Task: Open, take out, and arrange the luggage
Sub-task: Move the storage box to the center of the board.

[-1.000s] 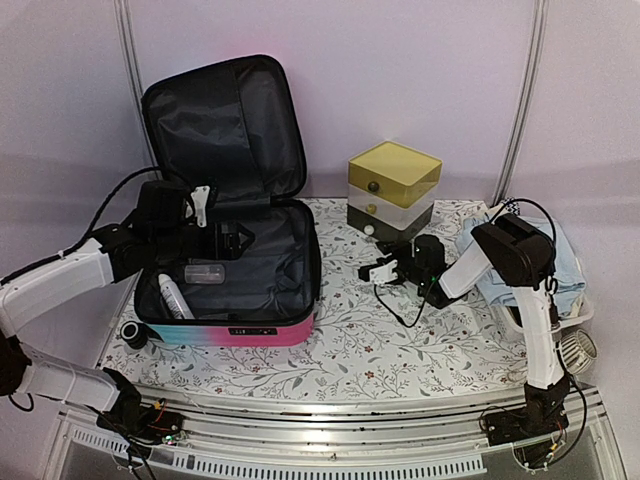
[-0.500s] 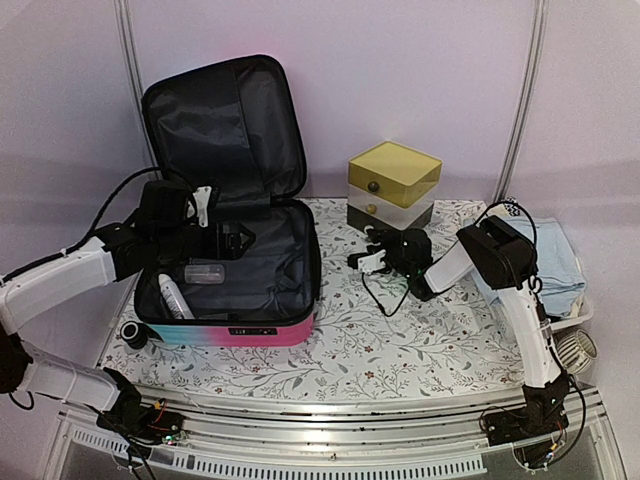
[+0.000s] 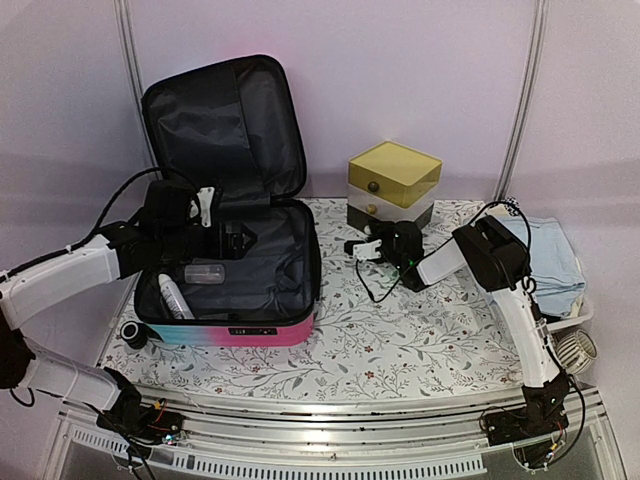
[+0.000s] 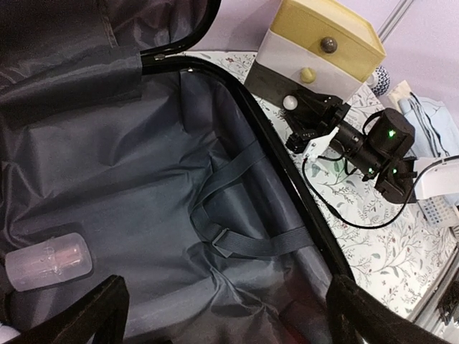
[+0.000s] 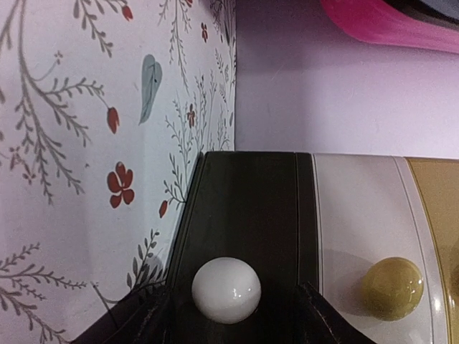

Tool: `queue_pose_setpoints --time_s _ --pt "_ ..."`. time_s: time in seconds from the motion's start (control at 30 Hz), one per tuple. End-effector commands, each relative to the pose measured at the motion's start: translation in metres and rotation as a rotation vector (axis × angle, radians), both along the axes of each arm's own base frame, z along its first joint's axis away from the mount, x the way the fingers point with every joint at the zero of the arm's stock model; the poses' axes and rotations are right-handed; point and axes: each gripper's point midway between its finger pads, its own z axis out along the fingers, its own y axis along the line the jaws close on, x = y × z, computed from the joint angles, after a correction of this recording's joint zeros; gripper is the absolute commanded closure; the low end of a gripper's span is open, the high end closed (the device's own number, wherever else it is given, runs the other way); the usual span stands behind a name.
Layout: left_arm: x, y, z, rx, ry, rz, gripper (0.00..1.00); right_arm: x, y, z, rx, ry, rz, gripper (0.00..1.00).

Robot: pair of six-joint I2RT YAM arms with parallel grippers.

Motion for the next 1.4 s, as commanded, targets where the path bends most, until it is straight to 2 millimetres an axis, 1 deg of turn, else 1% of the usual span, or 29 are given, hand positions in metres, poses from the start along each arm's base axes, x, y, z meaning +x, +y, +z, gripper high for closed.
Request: queue_pose_setpoints --time_s 0.0,0.13,0.43,0.63,0.77,0.8,1.1,1.17,1.37 --pt "0.008 -0.002 0.012 -0.016 -0.027 0.005 0.02 -0.009 -0.012 -0.068 -0.059 0.168 -0.096 0.43" --pt "0.008 -0.003 0.012 -0.024 -0.023 -0.001 0.02 -0.008 -0.007 -0.071 -0.049 0.190 -0.116 0.46" --pt "0.005 0.000 0.012 -0.019 -0.024 0.004 0.02 0.003 -0.010 -0.081 -0.049 0.202 -0.165 0.56" --pt "0.005 0.000 0.011 -0.017 -0.024 0.007 0.02 0.002 -0.011 -0.080 -0.052 0.202 -0.170 0.70" --pt "0.005 -0.001 0.013 -0.020 -0.027 0.002 0.02 -0.001 -0.013 -0.078 -0.056 0.199 -0.171 0.83" --pt "0.006 -0.001 0.013 -0.021 -0.027 0.001 0.02 -0.002 -0.014 -0.076 -0.053 0.195 -0.170 0.85" --pt "0.005 -0.002 0.014 -0.026 -0.027 -0.001 0.02 -0.020 -0.019 -0.057 -0.038 0.104 -0.128 0.87" --pt "0.005 -0.002 0.014 -0.028 -0.027 -0.002 0.02 -0.025 -0.020 -0.052 -0.034 0.103 -0.121 0.89" --pt "0.005 -0.004 0.014 -0.032 -0.026 -0.007 0.02 -0.038 -0.027 -0.049 -0.019 0.117 -0.122 0.91"
